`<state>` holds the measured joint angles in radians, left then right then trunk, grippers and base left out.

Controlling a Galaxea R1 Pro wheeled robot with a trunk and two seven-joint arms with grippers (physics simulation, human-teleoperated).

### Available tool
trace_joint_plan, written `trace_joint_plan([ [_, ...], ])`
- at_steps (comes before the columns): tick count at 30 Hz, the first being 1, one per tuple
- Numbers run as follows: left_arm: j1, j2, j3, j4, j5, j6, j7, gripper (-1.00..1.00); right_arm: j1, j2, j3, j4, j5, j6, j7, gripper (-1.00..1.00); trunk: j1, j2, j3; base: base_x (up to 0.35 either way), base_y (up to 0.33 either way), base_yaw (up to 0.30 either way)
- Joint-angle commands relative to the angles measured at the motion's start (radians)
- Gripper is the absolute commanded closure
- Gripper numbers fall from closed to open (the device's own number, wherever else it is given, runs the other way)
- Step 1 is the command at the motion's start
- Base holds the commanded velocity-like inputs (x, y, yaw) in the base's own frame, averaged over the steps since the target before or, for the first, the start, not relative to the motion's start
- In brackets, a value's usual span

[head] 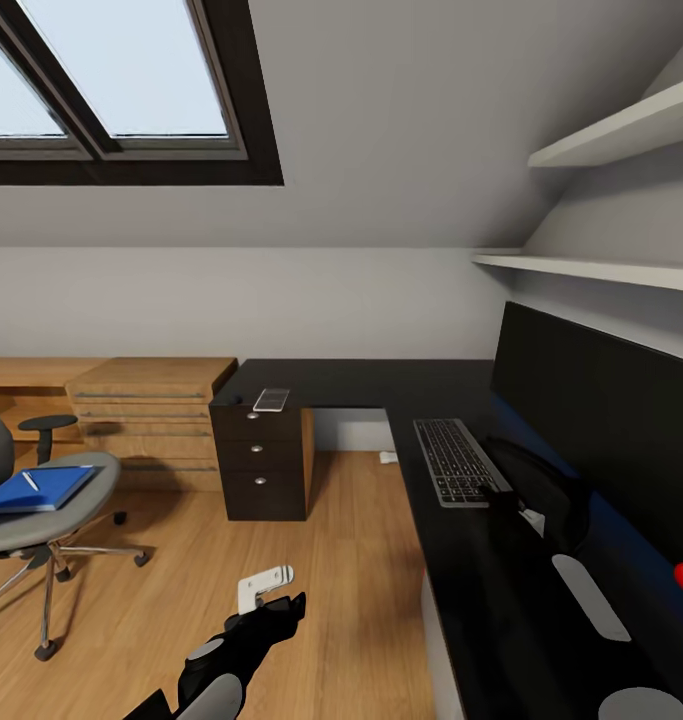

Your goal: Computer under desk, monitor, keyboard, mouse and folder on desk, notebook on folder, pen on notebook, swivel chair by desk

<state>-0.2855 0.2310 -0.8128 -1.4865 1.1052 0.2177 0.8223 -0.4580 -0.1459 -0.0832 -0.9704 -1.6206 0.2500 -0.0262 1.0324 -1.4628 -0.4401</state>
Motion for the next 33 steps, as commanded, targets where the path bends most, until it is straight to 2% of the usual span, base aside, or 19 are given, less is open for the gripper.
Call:
trace_joint_plan([
  [1,-0.001,0.001,-0.002,-0.001,0.003,0.003,0.006,-1.0,-0.001,0.0,-0.002,-0.001,-0.008,0.005,-0.003,1.0,0.004,-0.008,-0.004,0.0,0.0,0.0],
  [25,-0.001,-0.001,-0.004,-0.001,0.002,0.003,0.009,-1.0,-0.001,0.0,-0.003,-0.001,-0.008,0.005,-0.005,1.0,0.008,-0.015,-0.007,0.0,0.0,0.0],
  [33,-0.001,-0.001,-0.005,-0.001,0.002,0.003,0.009,-1.0,-0.001,-0.001,-0.003,-0.001,-0.008,0.005,-0.007,1.0,0.038,-0.071,-0.033,0.0,0.0,0.0],
])
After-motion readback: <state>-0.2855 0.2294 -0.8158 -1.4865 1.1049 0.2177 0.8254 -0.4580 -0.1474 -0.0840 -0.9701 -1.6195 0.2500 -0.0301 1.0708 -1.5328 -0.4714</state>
